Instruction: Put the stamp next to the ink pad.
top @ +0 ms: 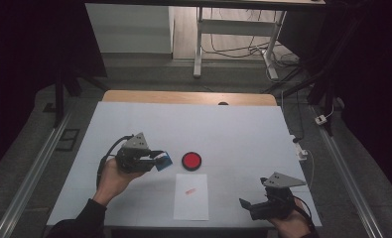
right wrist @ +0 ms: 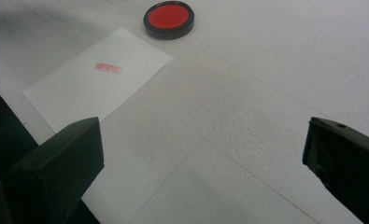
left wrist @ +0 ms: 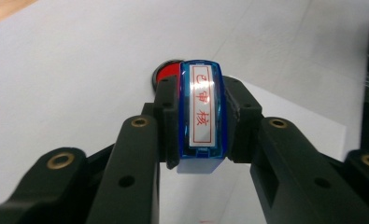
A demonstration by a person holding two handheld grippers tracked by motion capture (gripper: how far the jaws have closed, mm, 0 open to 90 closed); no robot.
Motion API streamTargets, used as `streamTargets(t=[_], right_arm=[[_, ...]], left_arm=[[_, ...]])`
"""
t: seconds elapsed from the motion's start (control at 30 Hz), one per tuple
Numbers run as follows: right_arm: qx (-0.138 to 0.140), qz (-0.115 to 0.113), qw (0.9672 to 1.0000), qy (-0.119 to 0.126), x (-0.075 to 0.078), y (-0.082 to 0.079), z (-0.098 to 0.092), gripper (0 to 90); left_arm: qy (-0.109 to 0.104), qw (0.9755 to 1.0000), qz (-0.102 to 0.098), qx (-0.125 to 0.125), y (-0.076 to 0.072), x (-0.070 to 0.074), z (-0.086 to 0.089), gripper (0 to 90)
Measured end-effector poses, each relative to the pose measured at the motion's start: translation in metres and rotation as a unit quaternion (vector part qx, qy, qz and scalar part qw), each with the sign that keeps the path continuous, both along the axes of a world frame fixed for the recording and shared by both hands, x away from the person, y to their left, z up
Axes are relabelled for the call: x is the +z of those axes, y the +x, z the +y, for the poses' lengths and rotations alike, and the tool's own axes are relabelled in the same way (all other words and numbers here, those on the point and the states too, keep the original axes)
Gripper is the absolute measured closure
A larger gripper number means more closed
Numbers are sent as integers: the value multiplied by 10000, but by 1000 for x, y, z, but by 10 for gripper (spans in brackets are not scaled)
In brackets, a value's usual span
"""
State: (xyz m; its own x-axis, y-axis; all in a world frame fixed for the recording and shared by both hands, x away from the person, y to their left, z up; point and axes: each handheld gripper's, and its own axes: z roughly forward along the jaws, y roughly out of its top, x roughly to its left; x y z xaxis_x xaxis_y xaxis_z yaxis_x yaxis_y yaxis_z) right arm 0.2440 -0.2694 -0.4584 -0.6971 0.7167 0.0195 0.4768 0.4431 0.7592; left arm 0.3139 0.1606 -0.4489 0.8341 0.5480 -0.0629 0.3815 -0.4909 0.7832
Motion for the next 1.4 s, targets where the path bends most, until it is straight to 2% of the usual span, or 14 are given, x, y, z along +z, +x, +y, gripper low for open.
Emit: streamTargets(t=[0.43, 0.9, 1.3, 1.4], right_arm=[[-157, 17, 9998, 98, 2, -4, -11, 0], [-69, 31, 10000, 27, 2, -4, -9, 0], [3, 63, 10000, -55, 1, -4, -7, 0], [16, 77, 9999, -85, 1, -3, -7, 0]], left_arm=[[66, 9988, 77, 480, 10, -10, 14, 703], [188, 9954, 95, 933, 21, -24, 24, 703], [397, 9923, 83, 1169, 31, -38, 30, 701], [418, 9919, 161, 1185, 34, -41, 30, 701]])
